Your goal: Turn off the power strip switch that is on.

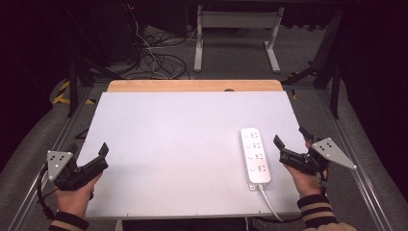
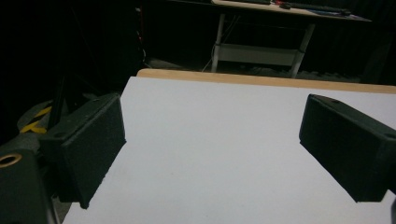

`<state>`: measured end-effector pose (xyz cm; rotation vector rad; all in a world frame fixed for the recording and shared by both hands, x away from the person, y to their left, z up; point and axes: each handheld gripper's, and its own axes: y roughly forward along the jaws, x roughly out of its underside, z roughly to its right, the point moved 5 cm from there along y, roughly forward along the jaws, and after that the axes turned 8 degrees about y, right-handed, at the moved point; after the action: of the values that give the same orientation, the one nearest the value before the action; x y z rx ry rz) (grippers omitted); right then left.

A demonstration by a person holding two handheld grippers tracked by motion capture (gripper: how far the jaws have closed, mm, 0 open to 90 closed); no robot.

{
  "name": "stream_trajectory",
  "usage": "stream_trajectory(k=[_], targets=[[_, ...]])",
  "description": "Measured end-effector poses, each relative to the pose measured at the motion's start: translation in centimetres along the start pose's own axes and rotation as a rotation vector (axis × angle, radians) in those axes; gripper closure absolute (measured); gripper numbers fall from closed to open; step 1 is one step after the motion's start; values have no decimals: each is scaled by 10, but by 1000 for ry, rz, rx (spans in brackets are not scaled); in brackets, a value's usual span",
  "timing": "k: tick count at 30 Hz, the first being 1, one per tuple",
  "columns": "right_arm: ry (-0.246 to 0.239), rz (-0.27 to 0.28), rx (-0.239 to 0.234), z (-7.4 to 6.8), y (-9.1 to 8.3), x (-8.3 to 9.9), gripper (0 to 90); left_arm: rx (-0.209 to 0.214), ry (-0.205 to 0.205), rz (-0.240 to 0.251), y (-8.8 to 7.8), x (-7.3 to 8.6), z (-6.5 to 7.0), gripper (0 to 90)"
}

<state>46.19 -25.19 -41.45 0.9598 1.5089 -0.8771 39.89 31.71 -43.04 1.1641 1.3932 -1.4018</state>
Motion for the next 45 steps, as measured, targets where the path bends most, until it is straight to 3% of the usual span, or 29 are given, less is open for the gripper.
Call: stream_trajectory(k=[10, 27, 33, 39, 45], targets=[[-28, -15, -1, -2, 1, 1, 90, 0, -6, 2, 0, 0, 0, 74], [-30, -38, 7, 2, -2, 2, 111, 12, 5, 4, 1, -1, 4, 74], [-33, -44, 2, 0, -1, 3, 114, 3, -16, 2, 1, -1, -1, 75], [-27, -45, 1, 1, 0, 3, 114, -1, 4, 3, -2, -1, 0, 74], [-33, -47, -8, -3, 5, 3, 114, -14, -13, 6, -6, 1, -5, 74]])
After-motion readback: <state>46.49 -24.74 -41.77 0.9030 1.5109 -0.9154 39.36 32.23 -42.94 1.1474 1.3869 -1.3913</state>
